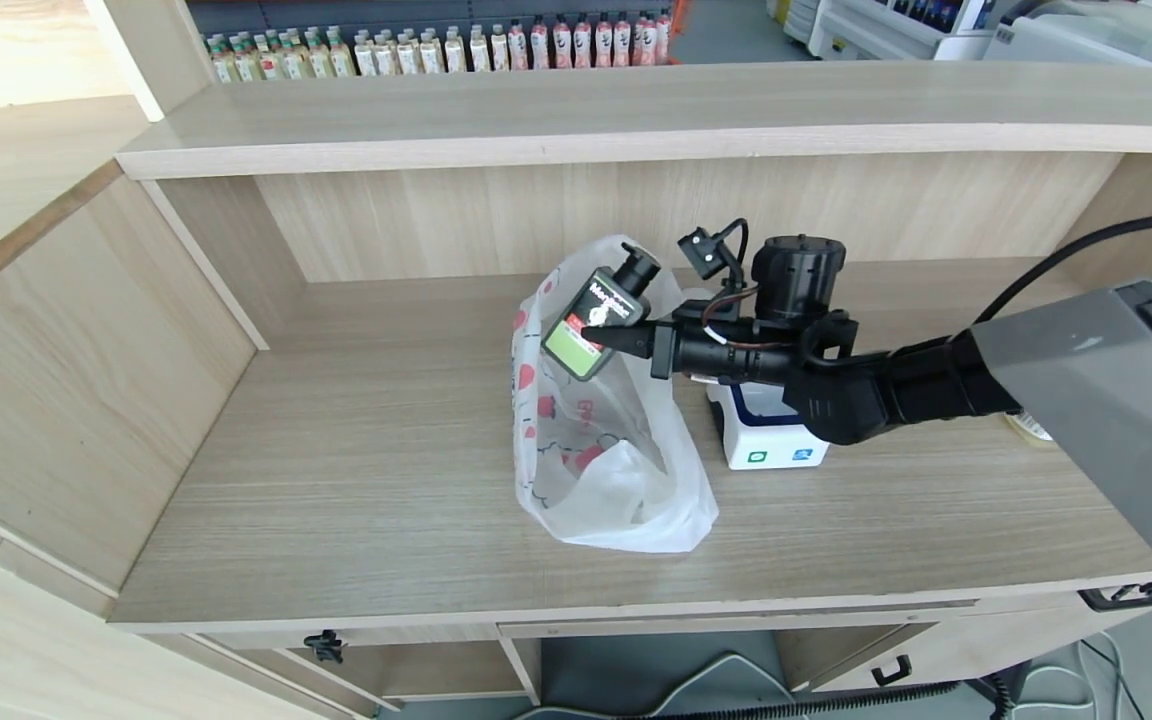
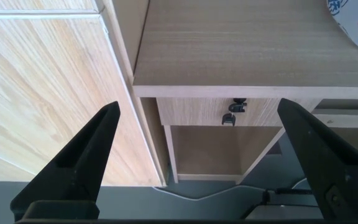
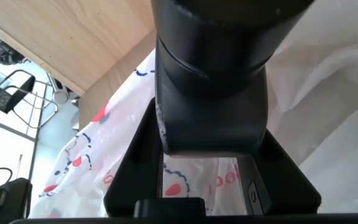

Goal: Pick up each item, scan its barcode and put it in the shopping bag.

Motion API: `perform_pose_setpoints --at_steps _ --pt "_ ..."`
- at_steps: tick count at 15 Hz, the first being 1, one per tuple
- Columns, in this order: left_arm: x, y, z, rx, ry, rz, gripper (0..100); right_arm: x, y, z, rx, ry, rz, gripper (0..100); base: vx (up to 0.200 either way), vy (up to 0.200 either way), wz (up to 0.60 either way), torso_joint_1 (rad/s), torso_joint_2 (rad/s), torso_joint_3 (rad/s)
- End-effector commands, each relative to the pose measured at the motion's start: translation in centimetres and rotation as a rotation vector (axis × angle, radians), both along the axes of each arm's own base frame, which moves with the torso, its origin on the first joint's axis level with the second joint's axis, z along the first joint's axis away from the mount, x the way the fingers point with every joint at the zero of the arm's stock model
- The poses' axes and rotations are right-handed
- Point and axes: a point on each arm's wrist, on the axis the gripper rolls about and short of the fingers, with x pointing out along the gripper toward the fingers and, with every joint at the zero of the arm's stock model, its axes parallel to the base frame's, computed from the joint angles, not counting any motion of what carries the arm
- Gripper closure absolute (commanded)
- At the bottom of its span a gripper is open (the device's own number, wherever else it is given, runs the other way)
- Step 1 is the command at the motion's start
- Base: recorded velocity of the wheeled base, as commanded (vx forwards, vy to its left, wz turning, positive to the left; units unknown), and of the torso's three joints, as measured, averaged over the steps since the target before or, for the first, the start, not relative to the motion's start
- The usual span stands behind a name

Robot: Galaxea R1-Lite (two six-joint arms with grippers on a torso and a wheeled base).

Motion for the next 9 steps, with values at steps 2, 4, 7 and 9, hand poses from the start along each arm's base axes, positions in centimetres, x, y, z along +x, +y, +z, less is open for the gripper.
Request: perform_pose_setpoints --at_steps 2,4,7,9 --pt "0.00 0.00 0.01 -0.001 -0.001 0.000 0 0.37 0.43 -1.44 -0.011 0.015 0.004 100 0.000 0.000 0.00 0.000 0.00 0.000" --pt "0.00 0.00 0.01 -0.001 -0.001 0.000 0 0.40 0.44 -1.55 -0.009 0.010 0.003 100 0.000 0.000 0.00 0.000 0.00 0.000" --pt "0.00 0.00 0.01 -0.001 -0.001 0.000 0 0.39 0.43 -1.44 -0.007 0.007 0.000 0 0.000 0.000 0.00 0.000 0.00 0.000" --pt "0.00 0.00 0.01 0.000 -0.001 0.000 0 0.37 0.35 -1.07 -0.003 -0.003 0.003 0 0.000 0.000 0.00 0.000 0.00 0.000"
